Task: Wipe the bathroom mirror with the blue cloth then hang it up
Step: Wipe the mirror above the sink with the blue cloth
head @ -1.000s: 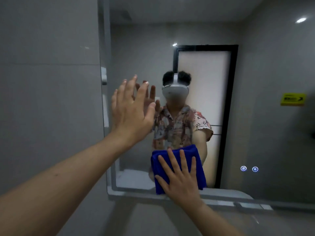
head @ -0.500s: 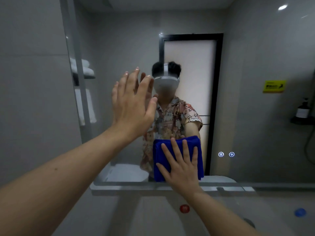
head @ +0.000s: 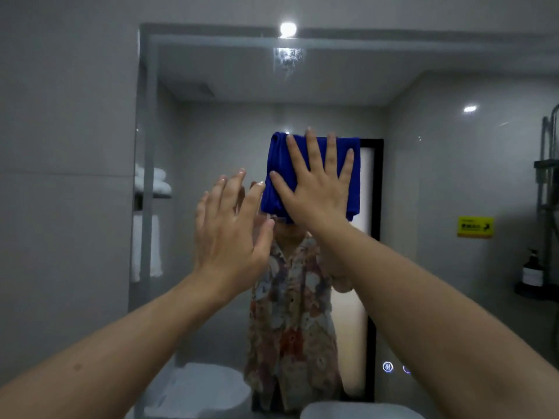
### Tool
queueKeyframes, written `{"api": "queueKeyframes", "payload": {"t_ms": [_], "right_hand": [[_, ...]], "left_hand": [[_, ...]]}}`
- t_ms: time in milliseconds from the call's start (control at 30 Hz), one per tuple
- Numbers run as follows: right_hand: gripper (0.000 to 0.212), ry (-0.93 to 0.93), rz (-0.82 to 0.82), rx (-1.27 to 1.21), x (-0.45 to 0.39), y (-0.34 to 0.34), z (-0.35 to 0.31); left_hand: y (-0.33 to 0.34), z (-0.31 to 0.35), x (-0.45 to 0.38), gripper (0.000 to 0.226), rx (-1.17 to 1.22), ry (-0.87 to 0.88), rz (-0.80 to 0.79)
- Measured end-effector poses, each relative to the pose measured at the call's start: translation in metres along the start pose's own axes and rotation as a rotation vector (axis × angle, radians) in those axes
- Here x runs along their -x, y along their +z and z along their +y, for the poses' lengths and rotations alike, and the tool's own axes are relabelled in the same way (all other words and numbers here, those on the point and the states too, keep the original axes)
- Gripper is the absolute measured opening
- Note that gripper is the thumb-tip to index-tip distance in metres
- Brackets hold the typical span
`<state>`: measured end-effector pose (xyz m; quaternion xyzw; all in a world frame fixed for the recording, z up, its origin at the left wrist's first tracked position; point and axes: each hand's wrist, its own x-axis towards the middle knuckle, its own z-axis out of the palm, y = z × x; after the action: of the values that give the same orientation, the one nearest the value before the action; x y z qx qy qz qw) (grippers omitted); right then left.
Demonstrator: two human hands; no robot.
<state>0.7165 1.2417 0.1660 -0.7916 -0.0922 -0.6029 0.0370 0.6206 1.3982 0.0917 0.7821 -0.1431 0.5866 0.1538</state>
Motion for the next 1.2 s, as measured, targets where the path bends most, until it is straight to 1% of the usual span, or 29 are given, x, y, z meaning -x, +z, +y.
{"api": "queueKeyframes", "payload": {"t_ms": [100,200,367,533,700,800,1000,1200], "right_hand": [[0.079,-0.006,0.009,0.026,-0.060,-0.018,0.005],[0.079,-0.007,0.010,0.032,-0.102,-0.035,0.012],[0.079,-0.018,0.009,0.049,-0.129,-0.047,0.018],[0.079,-0.075,0.029,0.045,-0.128,-0.044,0.031],[0.080,-0.093,0.067,0.039,-0.117,-0.044,0.067],[0.079,-0.090,0.073,0.045,-0.107,-0.048,0.097],[0.079,-0.095,0.066,0.041,-0.085,-0.057,0.164],[0.079,-0.089,0.060,0.061,-0.066,-0.073,0.251]], "left_hand": [[0.003,-0.004,-0.002,0.060,-0.012,-0.007,-0.017],[0.006,-0.005,-0.005,0.061,-0.018,-0.001,-0.024],[0.008,0.001,-0.019,0.061,-0.037,-0.001,0.017],[0.014,0.020,-0.023,0.060,-0.050,0.017,0.032],[0.036,0.049,-0.016,0.063,-0.072,0.045,0.012],[0.054,0.077,-0.017,0.063,-0.067,0.046,0.004],[0.088,0.152,-0.025,0.060,-0.081,0.108,0.019],[0.110,0.227,-0.031,0.059,-0.080,0.143,0.029]]}}
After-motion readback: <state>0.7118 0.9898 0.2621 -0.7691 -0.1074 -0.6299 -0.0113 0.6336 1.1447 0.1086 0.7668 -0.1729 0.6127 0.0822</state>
